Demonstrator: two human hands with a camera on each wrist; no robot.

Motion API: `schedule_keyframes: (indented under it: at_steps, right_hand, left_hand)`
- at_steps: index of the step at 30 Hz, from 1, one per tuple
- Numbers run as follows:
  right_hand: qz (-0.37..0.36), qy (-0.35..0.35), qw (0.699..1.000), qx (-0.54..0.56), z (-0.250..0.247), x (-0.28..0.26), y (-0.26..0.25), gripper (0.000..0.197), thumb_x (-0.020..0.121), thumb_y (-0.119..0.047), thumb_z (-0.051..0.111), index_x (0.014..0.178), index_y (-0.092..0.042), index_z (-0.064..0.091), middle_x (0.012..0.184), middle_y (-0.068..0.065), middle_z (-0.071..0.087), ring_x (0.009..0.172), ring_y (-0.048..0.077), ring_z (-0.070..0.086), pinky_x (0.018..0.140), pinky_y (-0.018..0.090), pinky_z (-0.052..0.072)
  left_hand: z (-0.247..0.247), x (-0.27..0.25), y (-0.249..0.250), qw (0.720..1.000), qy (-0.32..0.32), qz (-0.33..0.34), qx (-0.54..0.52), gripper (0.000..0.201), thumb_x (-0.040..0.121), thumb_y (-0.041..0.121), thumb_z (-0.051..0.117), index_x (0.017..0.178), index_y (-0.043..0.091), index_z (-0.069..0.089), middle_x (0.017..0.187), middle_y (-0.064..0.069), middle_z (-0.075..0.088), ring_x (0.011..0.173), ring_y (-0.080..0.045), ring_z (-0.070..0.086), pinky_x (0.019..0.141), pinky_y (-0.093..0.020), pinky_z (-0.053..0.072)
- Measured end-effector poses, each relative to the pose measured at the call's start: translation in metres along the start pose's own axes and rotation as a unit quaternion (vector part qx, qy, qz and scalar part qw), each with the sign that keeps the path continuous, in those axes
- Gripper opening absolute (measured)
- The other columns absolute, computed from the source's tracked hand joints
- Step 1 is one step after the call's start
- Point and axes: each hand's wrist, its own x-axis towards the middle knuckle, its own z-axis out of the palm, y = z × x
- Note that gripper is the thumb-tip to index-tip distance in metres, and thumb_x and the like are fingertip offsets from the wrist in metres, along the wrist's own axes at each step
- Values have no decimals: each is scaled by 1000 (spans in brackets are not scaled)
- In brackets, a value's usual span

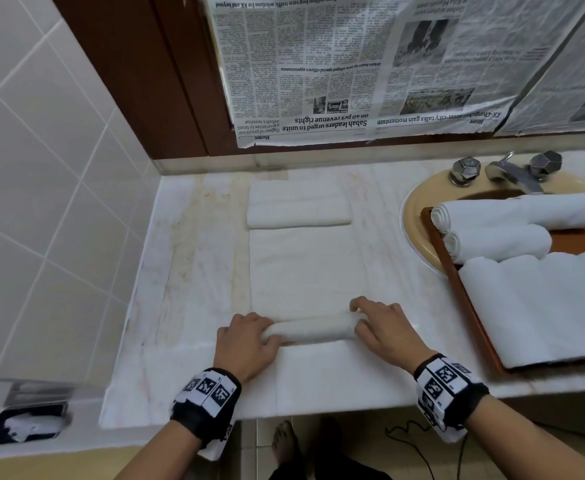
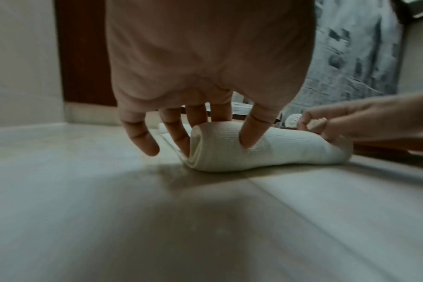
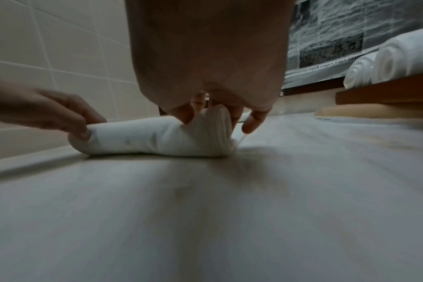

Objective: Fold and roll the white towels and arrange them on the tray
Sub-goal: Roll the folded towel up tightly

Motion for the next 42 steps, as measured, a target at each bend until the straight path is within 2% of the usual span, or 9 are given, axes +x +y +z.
schedule_keyframes:
  at_steps: [4,8,14,19,24,28,31,36,42]
  right_hand:
    - [-22,39,999,24,6,-4,6,21,97,-27,51,117,-26,57,108,-6,48,74,15,51,63,28,41]
    - [-74,117,986,-91,17,-6,8,22,82,-10,72,102,-16,66,102,5,56,75,25,53,59,33,42]
    - [-83,69,981,-162,9,-9,0,38,72,-33,58,103,-12,66,104,5,58,92,27,55,70,36,43]
    - [-56,28,995,-79,6,7,1,35,76,-32,42,85,-10,67,92,3,56,82,26,54,63,31,37]
    - [-14,-55,998,31,-14,14,9,33,94,-28,50,123,-16,60,109,-2,58,103,19,53,85,34,44]
    - [-1,-39,997,72,-16,12,7,27,97,-28,46,124,-28,42,81,-6,54,71,18,54,60,33,37]
    - [-1,-8,1000,21,-7,13,4,21,99,-29,44,120,-27,49,97,-7,49,70,20,52,60,35,43]
    - [-36,100,990,-96,8,10,-1,7,87,-20,60,90,-17,65,98,2,56,78,24,55,61,33,39]
    - [-80,46,987,-131,7,0,-4,46,75,-43,54,104,-10,66,103,5,57,89,27,56,67,37,46]
  left_hand:
    - [4,-3,1,991,4,-48,-125,44,93,42,34,132,35,51,115,6,55,114,-20,49,93,-41,38]
    - [9,0,10,988,73,-57,-122,32,95,27,43,126,37,45,119,5,40,103,-22,55,84,-39,42]
    - [23,-3,10,978,206,32,23,41,74,4,75,105,28,65,111,2,56,90,-30,54,71,-37,42]
    - [26,-15,17,981,169,47,78,41,83,45,54,118,26,66,121,9,61,110,-28,54,88,-45,36]
    - [21,-8,10,990,127,34,46,46,87,55,43,116,30,67,114,12,65,113,-21,55,97,-41,28]
    - [11,-4,2,996,68,9,-51,38,100,50,37,135,37,48,119,10,60,120,-17,49,98,-39,31]
    - [14,-2,3,984,61,-8,-167,26,102,40,45,128,35,43,108,4,58,107,-23,55,92,-42,43]
    - [12,6,7,978,98,-55,-176,23,103,39,44,124,33,50,114,0,40,93,-21,56,81,-36,49]
    - [19,15,4,975,218,47,-15,11,91,22,67,102,23,71,97,-1,56,82,-32,57,58,-36,45]
